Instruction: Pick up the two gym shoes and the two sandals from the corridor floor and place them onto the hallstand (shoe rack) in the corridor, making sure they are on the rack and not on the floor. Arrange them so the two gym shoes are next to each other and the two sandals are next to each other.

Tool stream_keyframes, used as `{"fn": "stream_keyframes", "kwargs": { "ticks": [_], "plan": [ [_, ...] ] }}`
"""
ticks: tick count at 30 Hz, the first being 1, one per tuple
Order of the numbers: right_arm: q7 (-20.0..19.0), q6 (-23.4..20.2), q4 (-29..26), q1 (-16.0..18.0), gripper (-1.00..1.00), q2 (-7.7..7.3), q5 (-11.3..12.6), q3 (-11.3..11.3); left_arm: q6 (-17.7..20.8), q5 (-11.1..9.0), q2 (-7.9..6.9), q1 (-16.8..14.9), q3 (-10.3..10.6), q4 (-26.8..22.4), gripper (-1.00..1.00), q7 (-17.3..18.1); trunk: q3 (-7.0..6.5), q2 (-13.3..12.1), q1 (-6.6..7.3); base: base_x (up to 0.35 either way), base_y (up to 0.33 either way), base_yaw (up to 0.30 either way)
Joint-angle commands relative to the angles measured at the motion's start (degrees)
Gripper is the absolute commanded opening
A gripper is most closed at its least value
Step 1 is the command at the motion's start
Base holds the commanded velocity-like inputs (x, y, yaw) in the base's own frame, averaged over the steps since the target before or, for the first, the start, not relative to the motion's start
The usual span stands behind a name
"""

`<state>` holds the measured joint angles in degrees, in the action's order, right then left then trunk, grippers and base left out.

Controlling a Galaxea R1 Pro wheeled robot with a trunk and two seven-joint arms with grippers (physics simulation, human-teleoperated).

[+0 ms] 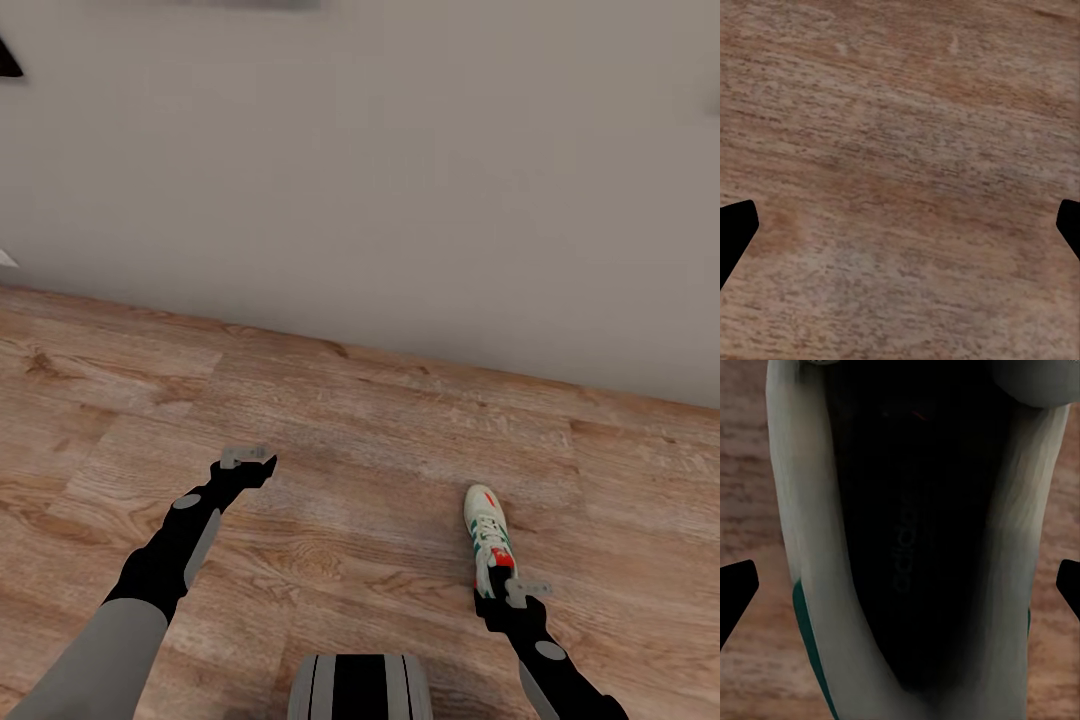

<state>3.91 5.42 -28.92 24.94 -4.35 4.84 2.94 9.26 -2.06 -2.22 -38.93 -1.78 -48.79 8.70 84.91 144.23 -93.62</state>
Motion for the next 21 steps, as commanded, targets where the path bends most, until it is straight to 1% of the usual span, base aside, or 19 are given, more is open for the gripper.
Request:
{"fn": "stream_keyframes", "kwargs": {
  "ticks": [1,4,5,21],
  "plan": [
    [0.3,0.2,0.0,0.0,1.00,-0.04,0.5,0.3,0.4,-0.2,0.02,0.0,-0.2,-0.1,1.00,0.3,0.03,0.0,0.01,0.000,0.000,0.000],
    [0.3,0.2,0.0,0.0,1.00,-0.04,0.5,0.3,0.4,-0.2,0.02,0.0,-0.2,-0.1,1.00,0.3,0.03,0.0,0.01,0.000,0.000,0.000],
    [0.3,0.2,0.0,0.0,-1.00,-0.04,0.5,0.3,0.4,-0.2,0.02,0.0,-0.2,-0.1,1.00,0.3,0.03,0.0,0.01,0.000,0.000,0.000],
    [0.3,0.2,0.0,0.0,-1.00,-0.04,0.5,0.3,0.4,-0.2,-0.05,0.1,-0.2,0.0,1.00,0.3,0.03,0.0,0.01,0.000,0.000,0.000]
  ]
}}
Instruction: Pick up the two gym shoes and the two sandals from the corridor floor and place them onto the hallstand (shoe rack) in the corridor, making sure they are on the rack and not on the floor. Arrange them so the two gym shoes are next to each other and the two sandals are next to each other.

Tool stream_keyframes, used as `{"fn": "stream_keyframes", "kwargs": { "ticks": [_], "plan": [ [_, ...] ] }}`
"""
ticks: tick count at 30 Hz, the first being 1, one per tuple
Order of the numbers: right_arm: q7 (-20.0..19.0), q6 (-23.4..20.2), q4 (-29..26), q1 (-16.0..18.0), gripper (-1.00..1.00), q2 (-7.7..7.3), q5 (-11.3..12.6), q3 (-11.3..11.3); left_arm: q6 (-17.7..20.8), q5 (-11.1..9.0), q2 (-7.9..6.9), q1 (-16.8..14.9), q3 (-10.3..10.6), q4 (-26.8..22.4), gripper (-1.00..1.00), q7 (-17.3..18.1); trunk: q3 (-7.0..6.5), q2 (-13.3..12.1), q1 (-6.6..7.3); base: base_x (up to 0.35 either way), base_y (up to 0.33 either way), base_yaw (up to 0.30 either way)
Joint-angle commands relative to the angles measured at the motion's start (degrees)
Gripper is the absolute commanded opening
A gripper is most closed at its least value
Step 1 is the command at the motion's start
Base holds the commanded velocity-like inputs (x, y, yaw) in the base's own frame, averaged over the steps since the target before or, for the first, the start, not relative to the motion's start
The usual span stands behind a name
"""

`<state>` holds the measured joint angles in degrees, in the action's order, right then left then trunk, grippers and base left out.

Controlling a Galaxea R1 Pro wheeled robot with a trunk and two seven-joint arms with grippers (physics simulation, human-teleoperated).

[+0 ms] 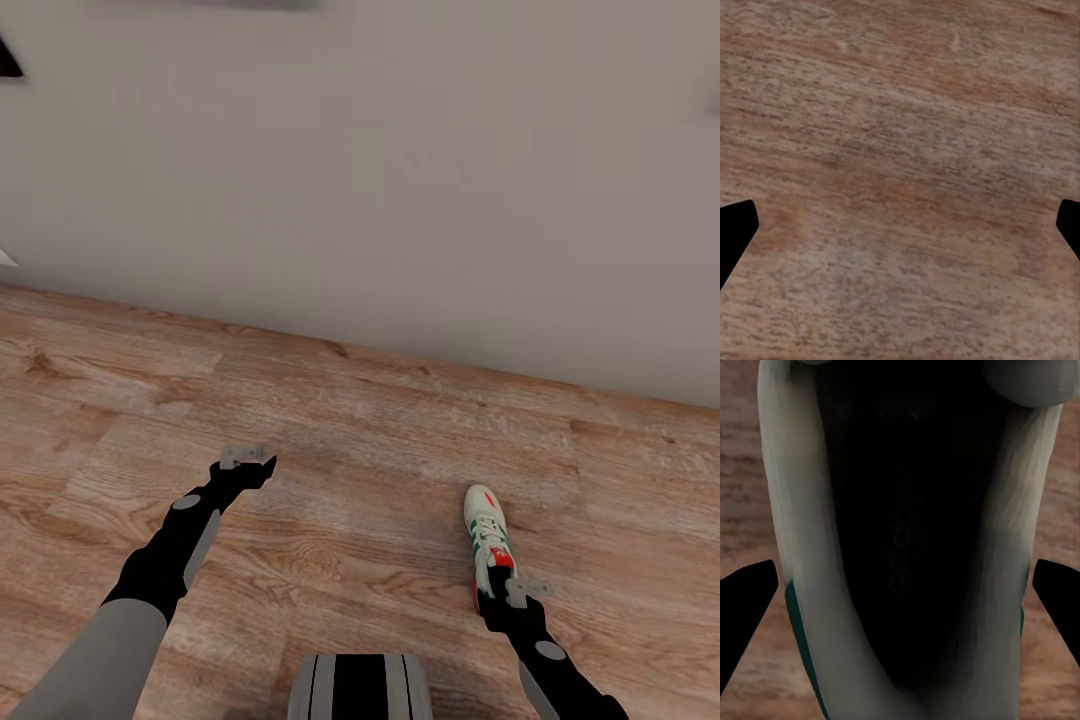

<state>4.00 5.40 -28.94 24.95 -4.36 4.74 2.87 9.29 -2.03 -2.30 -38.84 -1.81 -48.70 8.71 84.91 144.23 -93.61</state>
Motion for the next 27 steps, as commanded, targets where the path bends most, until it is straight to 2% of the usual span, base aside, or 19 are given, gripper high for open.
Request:
{"fn": "stream_keyframes", "kwargs": {
  "ticks": [1,6,17,27],
  "plan": [
    [0.2,0.2,0.0,0.0,-1.00,-0.07,0.6,0.3,0.4,-0.2,0.02,0.0,-0.1,-0.1,1.00,0.3,0.03,0.0,0.01,0.000,0.000,0.000],
    [0.2,0.2,0.0,0.0,-1.00,-0.12,0.6,0.3,0.5,-0.2,-0.04,0.0,-0.2,-0.2,1.00,0.2,0.03,0.0,0.01,0.000,0.000,0.000],
    [0.1,0.2,0.0,0.0,-1.00,-0.13,0.6,0.4,0.5,-0.1,-0.22,0.1,-0.3,0.0,1.00,0.1,-2.40,-0.1,0.29,0.000,0.000,0.000],
    [-0.1,0.2,0.0,0.0,-1.00,-0.13,0.6,0.4,0.3,0.0,-0.58,3.1,-0.4,0.4,1.00,-0.3,-4.62,-0.3,0.55,0.000,0.000,0.000]
  ]
}}
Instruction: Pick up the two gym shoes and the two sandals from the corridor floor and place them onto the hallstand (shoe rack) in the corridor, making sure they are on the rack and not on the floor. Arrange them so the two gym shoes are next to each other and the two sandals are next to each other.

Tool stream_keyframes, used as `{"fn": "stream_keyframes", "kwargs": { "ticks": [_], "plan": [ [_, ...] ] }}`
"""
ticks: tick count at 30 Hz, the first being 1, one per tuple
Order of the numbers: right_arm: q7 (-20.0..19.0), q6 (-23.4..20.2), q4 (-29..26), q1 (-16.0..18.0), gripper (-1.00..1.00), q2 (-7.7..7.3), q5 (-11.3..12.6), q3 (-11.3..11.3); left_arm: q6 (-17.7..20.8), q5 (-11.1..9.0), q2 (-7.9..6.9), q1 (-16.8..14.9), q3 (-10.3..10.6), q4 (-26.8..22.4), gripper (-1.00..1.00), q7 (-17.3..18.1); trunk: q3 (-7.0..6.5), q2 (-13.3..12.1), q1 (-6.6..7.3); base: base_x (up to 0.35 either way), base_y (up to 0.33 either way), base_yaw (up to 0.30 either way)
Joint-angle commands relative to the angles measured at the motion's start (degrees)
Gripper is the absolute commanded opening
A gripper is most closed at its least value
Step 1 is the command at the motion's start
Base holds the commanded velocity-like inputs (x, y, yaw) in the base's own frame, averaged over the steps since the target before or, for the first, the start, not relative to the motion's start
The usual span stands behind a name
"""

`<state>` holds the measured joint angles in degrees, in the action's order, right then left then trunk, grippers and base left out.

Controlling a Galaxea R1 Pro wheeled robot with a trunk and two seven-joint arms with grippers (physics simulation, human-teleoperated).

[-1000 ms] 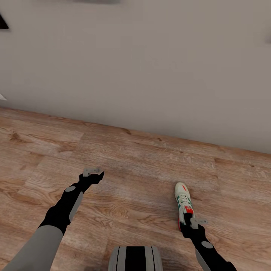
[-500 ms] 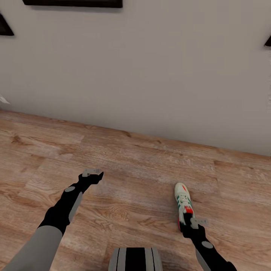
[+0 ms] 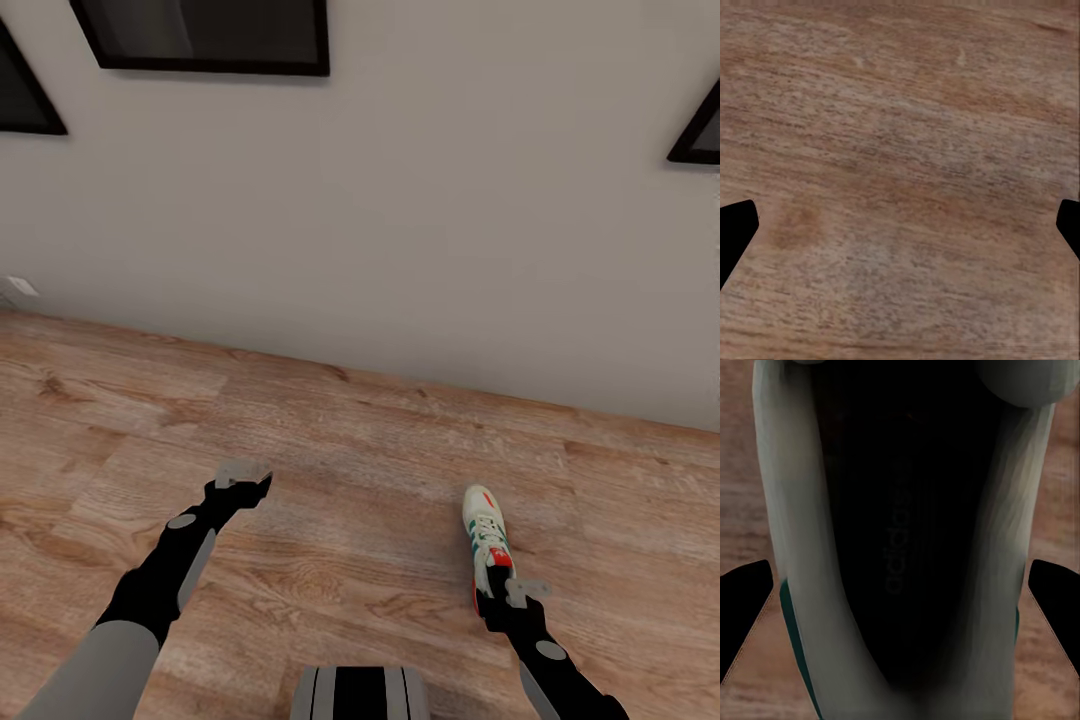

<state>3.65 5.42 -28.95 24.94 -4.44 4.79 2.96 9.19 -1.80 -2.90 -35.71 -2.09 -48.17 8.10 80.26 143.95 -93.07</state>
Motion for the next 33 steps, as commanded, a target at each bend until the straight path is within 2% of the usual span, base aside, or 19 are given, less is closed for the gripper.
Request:
{"fn": "stream_keyframes", "kwargs": {
  "ticks": [1,9,13,16,17,19,24,25,28,33],
  "plan": [
    [0.3,0.2,0.0,0.0,-1.00,-0.05,0.5,0.3,0.4,-0.2,-0.02,0.4,-0.2,0.0,1.00,0.3,-0.19,0.0,0.03,0.000,0.000,0.000],
    [0.2,0.2,0.0,0.0,-1.00,0.03,0.5,0.5,-0.9,0.0,-0.75,5.0,-1.1,3.0,1.00,0.0,-1.97,-0.1,0.24,0.000,0.000,0.000],
    [0.2,0.2,0.0,0.0,-1.00,0.05,0.5,0.5,-3.8,0.0,-1.63,6.3,-2.3,5.8,1.00,0.0,-2.85,-0.2,0.34,0.000,0.000,0.000],
    [0.3,0.2,0.0,0.0,-1.00,0.10,0.5,0.5,-6.8,0.0,-2.24,7.0,-3.4,8.6,1.00,0.0,-3.52,-0.2,0.42,0.000,0.000,0.000],
    [0.3,0.2,0.0,0.0,-1.00,0.12,0.5,0.5,-9.4,-0.1,-2.68,7.5,-3.9,11.9,1.00,0.0,-3.74,-0.2,0.45,0.000,0.000,0.000],
    [0.3,0.3,0.0,0.0,-1.00,0.12,0.5,0.5,-10.6,-0.1,-2.92,7.6,-4.1,13.4,1.00,0.0,-4.18,-0.2,0.50,0.000,0.000,0.000],
    [0.4,2.5,0.0,-0.1,-1.00,0.05,0.4,0.5,-16.4,-0.1,-4.00,8.4,-4.3,20.1,1.00,-0.2,-5.29,-0.3,0.63,0.000,0.000,0.000],
    [1.1,3.9,0.1,-0.2,-1.00,-0.16,0.3,0.4,-23.0,-0.2,-4.42,9.0,-4.4,25.9,1.00,-0.3,-5.56,-0.3,0.65,0.000,0.000,-0.081],
    [2.7,4.2,0.1,-0.4,-1.00,-0.57,0.4,0.4,-25.1,-0.2,-4.47,9.4,-5.3,29.1,1.00,-0.4,-6.44,-0.4,0.73,0.000,0.000,-0.119],
    [3.2,4.6,0.6,-1.4,-1.00,-0.81,0.4,0.4,-26.4,-0.2,-4.48,10.8,-7.5,30.1,1.00,-0.3,-7.96,-0.4,0.86,0.000,0.000,-0.131]
  ]
}}
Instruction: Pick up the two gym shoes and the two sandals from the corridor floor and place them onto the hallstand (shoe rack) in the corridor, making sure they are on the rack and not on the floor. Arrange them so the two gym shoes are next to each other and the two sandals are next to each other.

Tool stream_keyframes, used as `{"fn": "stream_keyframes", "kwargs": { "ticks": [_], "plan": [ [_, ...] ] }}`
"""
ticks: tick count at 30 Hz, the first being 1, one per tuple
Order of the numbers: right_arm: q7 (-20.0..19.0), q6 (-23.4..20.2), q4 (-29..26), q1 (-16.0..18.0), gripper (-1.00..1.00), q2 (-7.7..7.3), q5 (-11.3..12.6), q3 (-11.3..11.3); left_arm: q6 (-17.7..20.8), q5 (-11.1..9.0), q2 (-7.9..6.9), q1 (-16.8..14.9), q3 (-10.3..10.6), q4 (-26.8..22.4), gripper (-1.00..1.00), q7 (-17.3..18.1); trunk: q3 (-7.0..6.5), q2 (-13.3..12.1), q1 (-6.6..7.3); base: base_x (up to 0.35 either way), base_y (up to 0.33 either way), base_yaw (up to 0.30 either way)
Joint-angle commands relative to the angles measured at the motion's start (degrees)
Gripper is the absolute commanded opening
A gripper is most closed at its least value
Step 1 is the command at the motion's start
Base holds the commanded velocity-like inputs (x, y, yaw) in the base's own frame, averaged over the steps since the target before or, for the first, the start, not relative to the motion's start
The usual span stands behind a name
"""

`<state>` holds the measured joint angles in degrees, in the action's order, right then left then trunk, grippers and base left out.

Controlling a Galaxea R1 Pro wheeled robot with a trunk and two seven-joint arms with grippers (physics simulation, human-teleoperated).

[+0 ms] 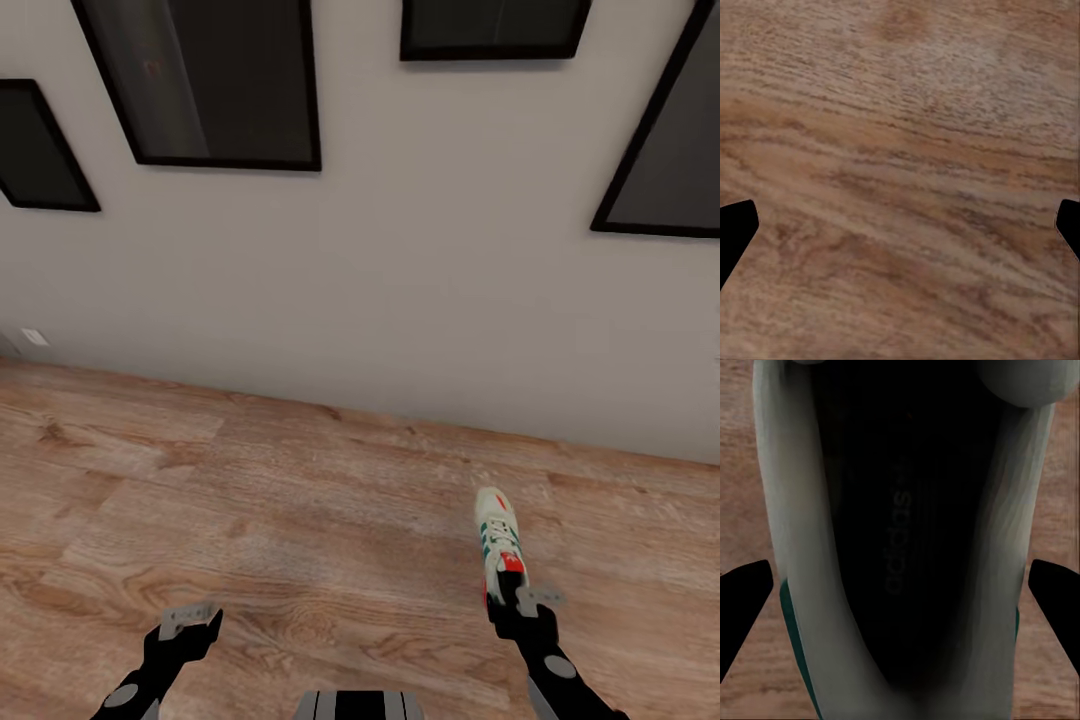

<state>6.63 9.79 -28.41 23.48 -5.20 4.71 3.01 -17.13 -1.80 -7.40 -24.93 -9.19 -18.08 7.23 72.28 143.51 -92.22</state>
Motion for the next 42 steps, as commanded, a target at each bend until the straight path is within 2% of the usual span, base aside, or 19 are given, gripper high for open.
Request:
{"fn": "stream_keyframes", "kwargs": {
  "ticks": [1,5,14,18,21,37,42],
  "plan": [
    [0.3,0.7,0.6,-0.4,-1.00,-0.05,0.5,0.3,-0.4,-0.2,0.02,0.4,-0.7,0.2,1.00,0.6,-0.28,0.0,0.03,0.000,0.000,-0.117],
    [0.3,2.6,2.6,-0.9,-1.00,-0.06,0.5,0.3,-1.2,-0.2,-0.08,1.5,-1.1,0.3,1.00,0.6,-1.51,-0.1,0.14,0.000,0.000,-0.111],
    [0.2,13.9,13.1,-1.2,-1.00,0.00,0.6,0.4,-4.1,-0.2,-0.40,4.5,-1.3,0.4,1.00,0.5,-4.29,-0.2,0.37,0.000,0.000,-0.099],
    [0.3,16.8,15.9,-1.2,-1.00,0.06,0.7,0.4,-4.6,-0.2,-0.41,4.9,-1.4,0.4,1.00,0.5,-5.52,-0.2,0.47,0.000,0.000,-0.059],
    [0.3,18.0,17.4,-1.2,-1.00,0.18,0.7,0.4,-4.7,-0.2,-0.38,5.3,-1.4,0.4,1.00,0.5,-6.45,-0.3,0.55,0.000,0.000,-0.021],
    [0.3,18.9,18.7,-1.2,-1.00,0.46,0.6,0.4,-4.8,-0.1,-0.25,5.8,-1.3,0.4,1.00,0.6,-10.74,-6.7,4.06,0.000,0.000,-0.002],
    [0.3,18.9,18.7,-1.2,-1.00,0.46,0.6,0.4,-4.9,-0.1,-0.21,5.8,-1.2,0.4,1.00,0.7,-11.18,-6.7,4.06,0.000,0.000,0.000]
  ]
}}
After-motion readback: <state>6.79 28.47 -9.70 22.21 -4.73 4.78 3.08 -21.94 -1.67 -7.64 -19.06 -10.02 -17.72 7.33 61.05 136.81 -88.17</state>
